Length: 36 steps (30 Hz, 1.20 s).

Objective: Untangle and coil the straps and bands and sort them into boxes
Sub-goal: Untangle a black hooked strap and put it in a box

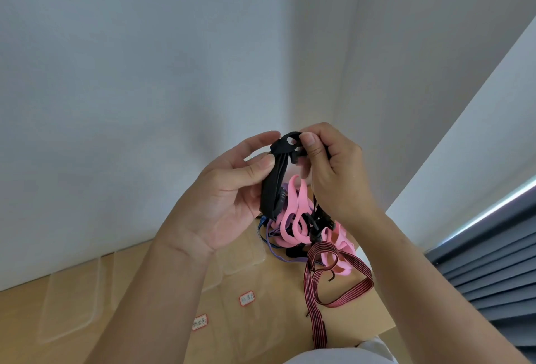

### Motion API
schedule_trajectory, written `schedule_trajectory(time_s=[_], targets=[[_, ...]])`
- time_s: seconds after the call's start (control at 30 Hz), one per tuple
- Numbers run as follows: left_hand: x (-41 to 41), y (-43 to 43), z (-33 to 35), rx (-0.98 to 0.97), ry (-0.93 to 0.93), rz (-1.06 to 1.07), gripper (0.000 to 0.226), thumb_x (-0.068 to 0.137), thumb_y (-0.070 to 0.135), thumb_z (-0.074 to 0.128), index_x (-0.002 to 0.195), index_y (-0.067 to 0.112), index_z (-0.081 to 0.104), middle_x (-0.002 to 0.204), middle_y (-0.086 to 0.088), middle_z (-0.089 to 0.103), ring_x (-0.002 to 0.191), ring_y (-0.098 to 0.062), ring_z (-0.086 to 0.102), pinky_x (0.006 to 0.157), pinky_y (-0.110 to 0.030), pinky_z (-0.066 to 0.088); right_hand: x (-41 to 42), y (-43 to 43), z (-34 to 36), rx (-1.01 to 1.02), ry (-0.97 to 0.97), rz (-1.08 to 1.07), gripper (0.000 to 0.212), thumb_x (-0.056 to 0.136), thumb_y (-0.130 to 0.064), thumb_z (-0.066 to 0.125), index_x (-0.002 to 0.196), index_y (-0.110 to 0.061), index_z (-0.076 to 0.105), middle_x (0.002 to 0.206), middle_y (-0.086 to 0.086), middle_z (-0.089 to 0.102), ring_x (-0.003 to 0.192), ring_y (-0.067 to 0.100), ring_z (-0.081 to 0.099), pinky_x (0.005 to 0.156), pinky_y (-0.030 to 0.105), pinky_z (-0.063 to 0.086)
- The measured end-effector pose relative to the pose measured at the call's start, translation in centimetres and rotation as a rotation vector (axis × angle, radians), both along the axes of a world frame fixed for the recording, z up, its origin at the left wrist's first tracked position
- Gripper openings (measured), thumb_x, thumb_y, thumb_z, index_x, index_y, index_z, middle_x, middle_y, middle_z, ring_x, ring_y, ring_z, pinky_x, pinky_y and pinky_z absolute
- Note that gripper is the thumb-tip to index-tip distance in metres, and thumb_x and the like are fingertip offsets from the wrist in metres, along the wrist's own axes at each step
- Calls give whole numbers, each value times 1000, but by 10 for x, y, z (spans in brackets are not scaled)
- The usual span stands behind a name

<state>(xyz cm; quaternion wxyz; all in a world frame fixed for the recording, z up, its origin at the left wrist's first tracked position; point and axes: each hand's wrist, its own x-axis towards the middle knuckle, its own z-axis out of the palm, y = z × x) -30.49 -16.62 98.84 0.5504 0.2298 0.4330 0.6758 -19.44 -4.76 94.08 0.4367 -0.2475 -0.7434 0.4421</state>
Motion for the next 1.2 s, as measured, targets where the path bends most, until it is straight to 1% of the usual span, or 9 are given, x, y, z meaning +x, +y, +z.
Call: schedule_trajectory(time_s=[0.1,0.3,0.4,0.53,0.6,0.73,0.87,1.0,1.2], targets=[[0,0,0,25,-64,-18,43,85,4,50,128,6,56,69,-1,67,50,-12,60,46,-21,49,2,0,0,-30,-25,78,23,108,-16,43,101,-14,65,65,-12,64,47,9,54,49,17,40],[1,0,3,77,-140,-67,38,89,5,44,125,2,56,66,-3,67,55,-14,67,49,-19,52,7,-3,-1,300,-103,205,44,104,-13,35,145,-17,50,88,-26,58,74,4,60,71,19,43],[0,0,3,47,-63,-83,32,89,7,45,118,4,58,64,0,65,51,-11,64,47,-18,50,6,-3,-3,243,-54,201,38,108,-27,36,136,-12,57,101,-11,68,79,8,63,71,23,49],[0,0,0,26,-33,-116,31,89,7,45,118,2,56,62,3,62,49,-8,60,47,-18,48,2,-6,0,-51,82,268,27,107,-19,39,113,-10,64,90,23,64,68,26,59,56,37,47],[-1,0,-4,24,-32,-118,33,88,7,48,120,2,55,64,3,61,49,-8,59,48,-18,48,0,-7,3,-151,124,272,23,107,-16,43,104,-10,65,83,29,59,59,20,54,48,33,42],[0,1,-7,52,3,-88,33,86,3,51,119,5,52,65,5,63,56,-10,64,52,-22,53,-3,-10,2,-375,225,214,25,105,-10,46,83,-2,56,57,6,46,45,13,39,42,20,32],[-1,8,-14,85,54,-5,31,85,-1,62,113,12,57,84,-3,56,66,-17,54,63,-30,51,-10,-24,-5,-441,188,175,40,109,-26,39,89,8,49,60,18,48,50,26,41,43,31,36],[-1,14,-17,120,110,158,35,85,-1,67,115,11,54,78,-6,48,53,-13,44,54,-26,44,-13,-29,-8,-465,123,265,50,108,-34,34,90,11,48,56,25,39,39,20,35,38,31,27],[-5,16,-21,112,198,325,32,95,-6,56,122,9,56,86,-9,57,53,-14,47,52,-26,46,-2,-28,-12,-505,-7,321,46,110,-27,26,84,4,46,49,3,39,41,16,27,43,24,26]])
